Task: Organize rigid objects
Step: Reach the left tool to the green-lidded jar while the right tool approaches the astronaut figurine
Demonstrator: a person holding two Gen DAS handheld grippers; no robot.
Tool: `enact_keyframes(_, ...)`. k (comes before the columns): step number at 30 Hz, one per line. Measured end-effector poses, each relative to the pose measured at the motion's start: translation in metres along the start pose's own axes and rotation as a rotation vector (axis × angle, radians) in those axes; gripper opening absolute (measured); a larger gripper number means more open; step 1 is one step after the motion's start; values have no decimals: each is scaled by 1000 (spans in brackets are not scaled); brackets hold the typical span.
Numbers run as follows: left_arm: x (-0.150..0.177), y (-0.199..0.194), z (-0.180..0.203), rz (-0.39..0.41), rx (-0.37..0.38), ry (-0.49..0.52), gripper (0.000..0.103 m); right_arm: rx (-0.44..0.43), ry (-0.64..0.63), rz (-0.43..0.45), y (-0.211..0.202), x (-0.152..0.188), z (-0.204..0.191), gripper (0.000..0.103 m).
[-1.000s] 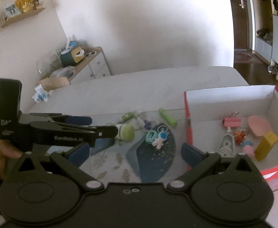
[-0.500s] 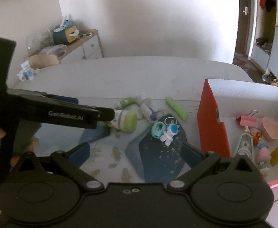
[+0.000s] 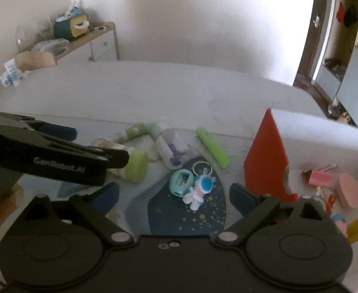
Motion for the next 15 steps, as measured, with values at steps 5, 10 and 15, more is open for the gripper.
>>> enact_keyframes(5,0,17,0,-17,-9,-5,99,6,-11,-40,21,9,-4,85)
enact_keyframes(10,3,29,0,-30,-20,-2,99,17,-1,-66,35,13,-2,72)
enact_keyframes(15,6,38,2,-35,-21,6,99,29,16,-81,44,13,5,56)
Point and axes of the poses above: each gripper's, at about its wrist camera, not at the fingertips, and y roughly the way its jaws point, z to its right, x to its underside, the point moved 4 cm from there along y, roughly the way its jaws point, and after that the axes turned 4 degrees about x, right-handed, at the moved point
